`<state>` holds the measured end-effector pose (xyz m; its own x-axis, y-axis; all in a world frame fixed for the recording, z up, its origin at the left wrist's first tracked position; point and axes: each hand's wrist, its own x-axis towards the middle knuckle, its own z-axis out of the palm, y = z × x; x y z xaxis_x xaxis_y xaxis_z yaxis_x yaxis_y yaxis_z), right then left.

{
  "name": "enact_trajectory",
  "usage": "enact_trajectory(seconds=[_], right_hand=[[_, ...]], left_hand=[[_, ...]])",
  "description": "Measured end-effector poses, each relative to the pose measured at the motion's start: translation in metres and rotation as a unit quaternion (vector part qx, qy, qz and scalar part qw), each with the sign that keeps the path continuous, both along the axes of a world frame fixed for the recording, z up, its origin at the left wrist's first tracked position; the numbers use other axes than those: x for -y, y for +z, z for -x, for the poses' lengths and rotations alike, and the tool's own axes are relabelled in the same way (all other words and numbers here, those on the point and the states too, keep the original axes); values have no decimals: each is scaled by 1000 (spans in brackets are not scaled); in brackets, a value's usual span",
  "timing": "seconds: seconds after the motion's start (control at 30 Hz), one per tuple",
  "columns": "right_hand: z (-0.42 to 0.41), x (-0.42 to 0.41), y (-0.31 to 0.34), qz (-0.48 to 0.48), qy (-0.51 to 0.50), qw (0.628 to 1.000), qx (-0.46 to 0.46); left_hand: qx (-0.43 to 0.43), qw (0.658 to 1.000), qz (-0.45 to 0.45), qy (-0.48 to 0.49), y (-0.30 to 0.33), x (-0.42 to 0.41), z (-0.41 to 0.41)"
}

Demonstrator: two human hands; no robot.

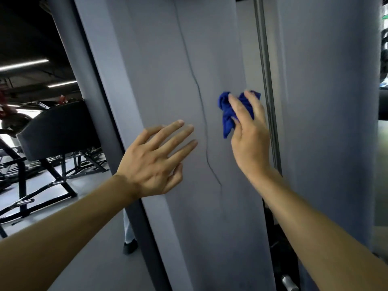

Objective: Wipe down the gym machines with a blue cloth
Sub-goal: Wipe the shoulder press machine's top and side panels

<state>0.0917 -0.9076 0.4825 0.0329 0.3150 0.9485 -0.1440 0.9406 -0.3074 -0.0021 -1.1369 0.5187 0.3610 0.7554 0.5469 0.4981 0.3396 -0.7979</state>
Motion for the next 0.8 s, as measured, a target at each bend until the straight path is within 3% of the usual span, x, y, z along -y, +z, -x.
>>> enact_trajectory(seconds=[0.1, 0.23, 0.3, 0.5, 0.6, 0.7, 0.8], right_hand=[[4, -4, -15, -29, -24, 999, -11], [1, 20, -135, -68, -25, 995, 73], [-5, 18, -156, -89, -23, 991, 99], [7, 0, -10, 13, 10, 1000, -1], [10, 4, 11, 3, -10, 1000, -1], [11, 11, -60, -10, -23, 1000, 17], [5, 43, -142, 65, -5, 995, 70]], left_hand=[[1, 1000, 1, -3, -1, 0, 0], [-2, 1000, -3, -4, -1, -1, 0], [-2, 1000, -5, -5, -1, -1, 0], [-5, 1000, -5, -15, 0, -1, 1], [-5, 1000, -3, -17, -1, -2, 2], [-3, 1000, -1, -21, 0, -1, 4], [-5, 1000, -2, -21, -1, -2, 6]])
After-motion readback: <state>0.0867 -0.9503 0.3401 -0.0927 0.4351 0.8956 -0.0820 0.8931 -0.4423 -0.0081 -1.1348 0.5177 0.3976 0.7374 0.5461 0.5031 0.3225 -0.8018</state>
